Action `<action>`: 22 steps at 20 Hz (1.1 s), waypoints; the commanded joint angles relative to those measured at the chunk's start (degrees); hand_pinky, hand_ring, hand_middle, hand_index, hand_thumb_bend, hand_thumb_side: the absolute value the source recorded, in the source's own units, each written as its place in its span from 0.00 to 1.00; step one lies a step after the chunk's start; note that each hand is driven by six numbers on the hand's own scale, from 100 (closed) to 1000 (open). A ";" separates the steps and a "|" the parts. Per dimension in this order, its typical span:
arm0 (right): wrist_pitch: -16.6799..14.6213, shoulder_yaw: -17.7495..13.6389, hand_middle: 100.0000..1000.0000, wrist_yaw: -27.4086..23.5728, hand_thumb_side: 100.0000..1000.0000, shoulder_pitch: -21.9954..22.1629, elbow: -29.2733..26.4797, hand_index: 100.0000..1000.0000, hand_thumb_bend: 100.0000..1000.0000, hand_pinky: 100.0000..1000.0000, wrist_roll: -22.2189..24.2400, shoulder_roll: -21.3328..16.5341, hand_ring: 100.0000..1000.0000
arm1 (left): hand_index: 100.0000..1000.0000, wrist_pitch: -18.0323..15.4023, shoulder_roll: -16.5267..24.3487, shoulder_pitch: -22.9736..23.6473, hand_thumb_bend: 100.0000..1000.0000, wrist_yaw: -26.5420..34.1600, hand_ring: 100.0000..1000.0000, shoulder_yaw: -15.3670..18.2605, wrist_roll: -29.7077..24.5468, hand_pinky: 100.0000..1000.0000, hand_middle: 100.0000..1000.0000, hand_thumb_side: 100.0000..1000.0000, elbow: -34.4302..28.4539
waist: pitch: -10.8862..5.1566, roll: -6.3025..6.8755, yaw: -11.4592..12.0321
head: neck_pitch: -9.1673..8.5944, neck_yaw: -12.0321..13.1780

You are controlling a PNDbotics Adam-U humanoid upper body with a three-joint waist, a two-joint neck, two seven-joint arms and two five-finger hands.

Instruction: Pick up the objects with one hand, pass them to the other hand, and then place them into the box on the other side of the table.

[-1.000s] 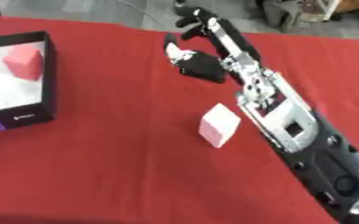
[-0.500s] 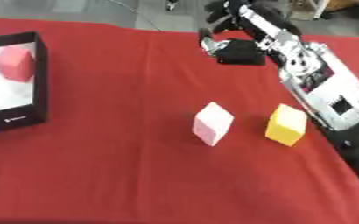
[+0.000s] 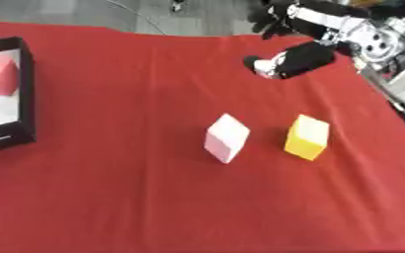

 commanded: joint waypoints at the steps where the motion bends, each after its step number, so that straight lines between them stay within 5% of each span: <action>1: -0.41 -1.61 0.82 1.06 0.24 1.22 -0.85 0.92 0.28 0.92 2.55 -4.91 0.84 | 0.67 -0.07 1.01 -0.67 0.08 0.21 0.51 0.80 0.17 0.76 0.68 0.63 -1.05 | -1.05 0.12 -0.07 | -0.09 -0.48; 12: -0.44 -3.49 0.82 3.68 0.16 8.69 0.77 0.92 0.42 0.92 4.08 -7.70 0.85 | 0.66 0.28 1.28 -0.47 0.07 -0.09 0.50 1.02 0.38 0.76 0.67 0.64 -1.17 | -0.92 -0.16 -0.44 | 0.12 -0.67; 22: -1.23 -2.74 0.82 5.12 0.11 11.90 4.88 0.92 0.44 0.92 3.34 -6.91 0.87 | 0.66 0.33 1.19 -0.30 0.06 -0.03 0.50 1.22 0.75 0.76 0.66 0.64 -1.24 | -0.67 0.20 -0.63 | 0.16 -1.20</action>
